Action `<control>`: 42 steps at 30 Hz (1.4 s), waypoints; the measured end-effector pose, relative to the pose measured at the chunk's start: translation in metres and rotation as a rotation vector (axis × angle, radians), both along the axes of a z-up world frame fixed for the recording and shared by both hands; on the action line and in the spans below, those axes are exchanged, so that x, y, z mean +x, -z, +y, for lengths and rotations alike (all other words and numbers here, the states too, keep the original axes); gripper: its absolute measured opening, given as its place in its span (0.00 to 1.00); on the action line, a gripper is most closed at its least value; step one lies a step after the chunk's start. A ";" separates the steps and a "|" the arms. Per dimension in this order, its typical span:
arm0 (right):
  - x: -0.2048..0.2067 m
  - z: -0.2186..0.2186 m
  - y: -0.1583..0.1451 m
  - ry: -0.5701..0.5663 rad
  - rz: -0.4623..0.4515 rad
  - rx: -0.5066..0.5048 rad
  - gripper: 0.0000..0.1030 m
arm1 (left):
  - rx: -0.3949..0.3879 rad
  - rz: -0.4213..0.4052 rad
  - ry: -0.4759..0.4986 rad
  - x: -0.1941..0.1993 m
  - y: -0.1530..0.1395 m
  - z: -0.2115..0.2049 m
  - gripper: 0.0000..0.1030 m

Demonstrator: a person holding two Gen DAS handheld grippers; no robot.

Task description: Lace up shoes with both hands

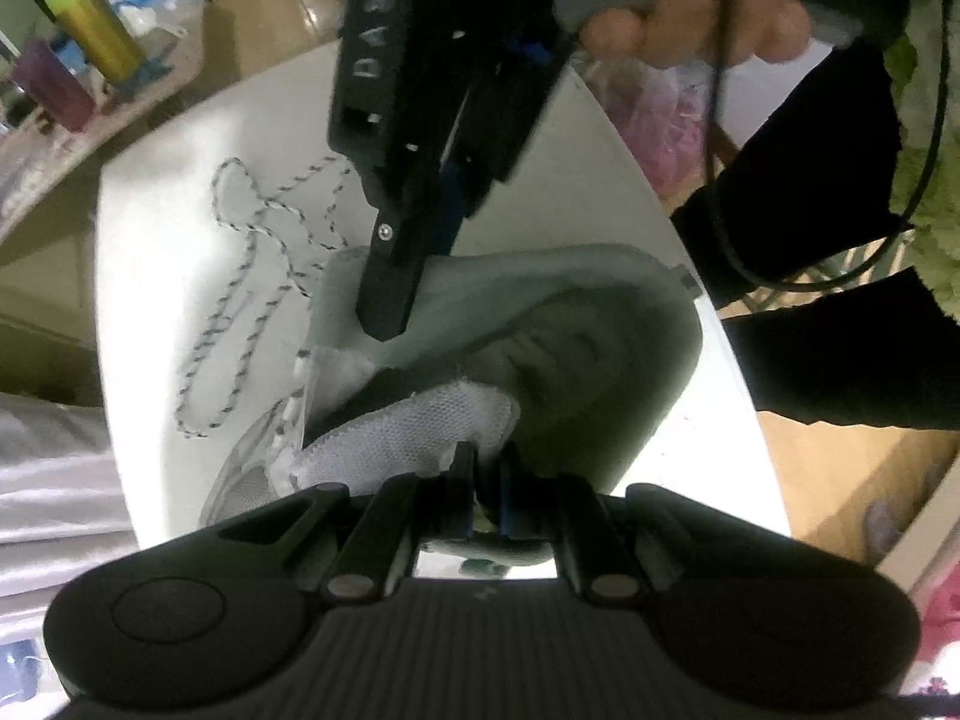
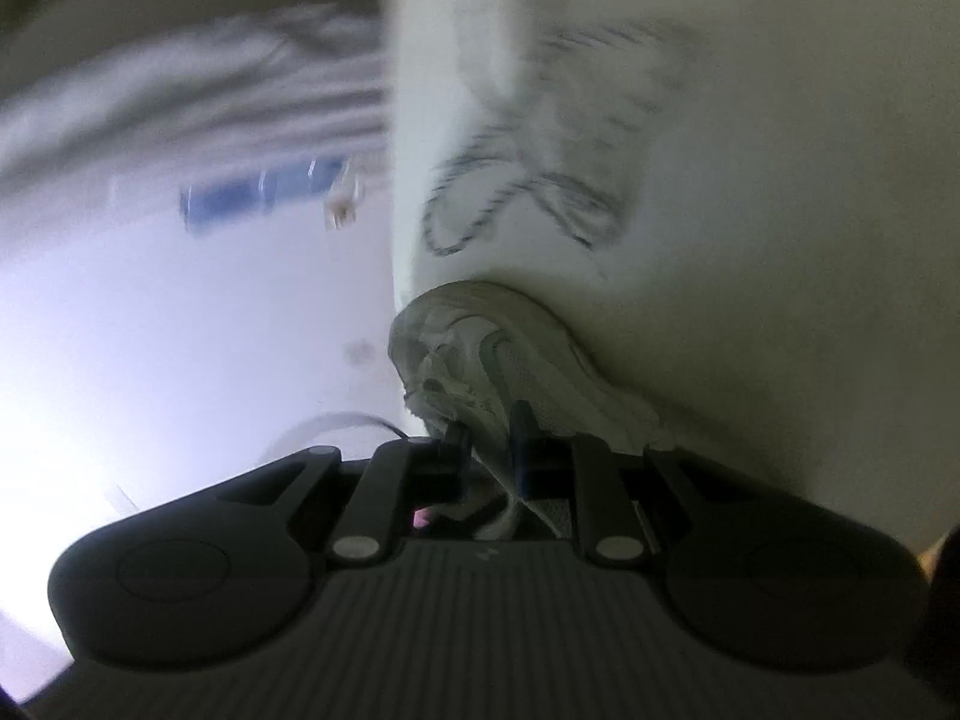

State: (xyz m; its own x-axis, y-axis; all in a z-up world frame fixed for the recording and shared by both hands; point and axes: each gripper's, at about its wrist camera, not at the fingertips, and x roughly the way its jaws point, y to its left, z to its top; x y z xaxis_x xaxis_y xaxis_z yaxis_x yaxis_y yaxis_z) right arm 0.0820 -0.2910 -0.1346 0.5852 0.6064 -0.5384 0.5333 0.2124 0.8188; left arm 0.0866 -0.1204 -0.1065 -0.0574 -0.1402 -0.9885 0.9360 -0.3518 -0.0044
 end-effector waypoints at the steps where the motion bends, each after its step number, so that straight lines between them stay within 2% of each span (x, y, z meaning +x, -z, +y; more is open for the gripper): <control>1: 0.004 0.002 -0.008 -0.048 -0.035 -0.068 0.12 | 0.010 0.005 0.002 0.001 0.003 -0.002 0.07; 4: 0.012 0.013 -0.032 -0.195 -0.139 -0.264 0.12 | 0.024 0.008 0.011 0.002 0.011 -0.008 0.09; 8: 0.017 0.031 -0.052 -0.363 -0.251 -0.470 0.12 | -0.002 -0.023 -0.056 0.000 0.018 -0.011 0.11; 9: 0.018 0.032 -0.054 -0.378 -0.256 -0.485 0.12 | -0.018 -0.027 -0.088 0.001 0.015 -0.009 0.11; 11: 0.020 0.030 -0.054 -0.388 -0.252 -0.483 0.11 | -0.052 -0.031 -0.169 0.003 0.007 -0.004 0.23; 15: 0.022 0.030 -0.058 -0.473 -0.286 -0.505 0.15 | -0.125 -0.031 -0.364 0.009 -0.018 0.011 0.28; 18: 0.029 0.039 -0.067 -0.586 -0.339 -0.594 0.15 | -0.177 -0.068 -0.439 0.011 -0.031 0.020 0.30; 22: 0.034 0.059 -0.080 -0.732 -0.439 -0.754 0.14 | -0.197 -0.097 -0.513 0.021 -0.026 0.018 0.29; 24: 0.036 0.065 -0.082 -0.769 -0.461 -0.809 0.12 | -0.205 -0.094 -0.548 0.025 -0.023 0.017 0.29; 27: 0.037 0.054 -0.077 -0.695 -0.413 -0.726 0.11 | -0.214 -0.088 -0.600 0.026 -0.020 0.011 0.29; 32: 0.037 0.036 -0.067 -0.587 -0.351 -0.588 0.11 | -0.200 -0.092 -0.676 0.036 -0.001 0.006 0.29; 37: 0.036 0.032 -0.061 -0.562 -0.348 -0.545 0.11 | -0.173 -0.054 -0.759 0.048 0.011 0.005 0.18; 42: 0.037 0.032 -0.058 -0.558 -0.350 -0.528 0.11 | -0.138 -0.003 -0.793 0.062 0.014 0.000 0.15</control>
State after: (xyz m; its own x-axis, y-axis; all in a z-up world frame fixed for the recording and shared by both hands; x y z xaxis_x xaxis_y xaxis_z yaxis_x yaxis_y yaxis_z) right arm 0.1188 -0.2588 -0.0770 0.4605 0.5760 -0.6754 -0.0298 0.7705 0.6368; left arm 0.1487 -0.1200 -0.1205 0.1133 -0.2586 -0.9593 0.9074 0.4203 -0.0061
